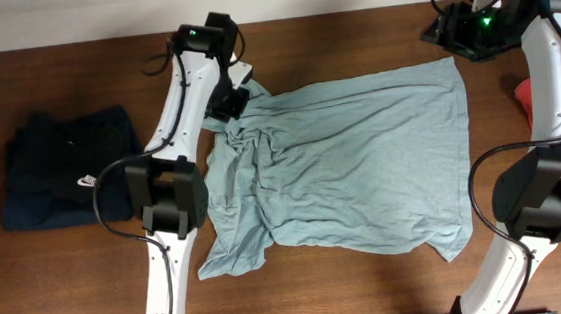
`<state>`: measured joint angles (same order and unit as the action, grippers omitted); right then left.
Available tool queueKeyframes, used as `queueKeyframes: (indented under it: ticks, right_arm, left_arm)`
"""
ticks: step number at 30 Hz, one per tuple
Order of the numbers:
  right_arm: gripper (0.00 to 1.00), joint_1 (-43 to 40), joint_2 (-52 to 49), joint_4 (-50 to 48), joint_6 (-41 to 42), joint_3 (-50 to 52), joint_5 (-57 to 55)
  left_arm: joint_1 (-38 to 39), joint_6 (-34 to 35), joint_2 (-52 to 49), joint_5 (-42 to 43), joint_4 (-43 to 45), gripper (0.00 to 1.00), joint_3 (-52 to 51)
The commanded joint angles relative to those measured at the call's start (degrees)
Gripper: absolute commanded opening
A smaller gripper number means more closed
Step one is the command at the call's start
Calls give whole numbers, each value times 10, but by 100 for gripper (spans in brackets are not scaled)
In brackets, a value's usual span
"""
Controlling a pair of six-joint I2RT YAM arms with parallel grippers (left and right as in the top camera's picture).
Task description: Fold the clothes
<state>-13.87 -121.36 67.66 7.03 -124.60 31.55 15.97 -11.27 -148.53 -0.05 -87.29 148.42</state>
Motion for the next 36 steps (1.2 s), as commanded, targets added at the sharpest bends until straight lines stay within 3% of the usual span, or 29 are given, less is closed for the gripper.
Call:
queueKeyframes:
  ticks: [1,5,10,16,20,30,36]
  right_arm:
    - [61,1,-3,2,-8,-2,-3]
    - [61,1,-3,3,-8,-2,-3]
    - [61,1,-3,5,-8,-2,-3]
    - [61,1,-3,5,-8,-2,-3]
    - [61,1,-3,5,-8,-2,-3]
    - [61,0,-3,5,-8,-2,-3]
    - [61,0,-3,5,-6,-2,-3]
  left_arm:
    - [1,-4,4,21,-14,46,35]
    - [1,-4,-15,29,-13,47,35]
    - [4,-4,-45,37,-20,39,35]
    - [4,-4,-54,36,-5,39,35]
    - [4,-4,-54,10,1,1,35]
    - [4,-4,-1,-43,-75,0,148]
    - [1,-26,3,-43,62,0,192]
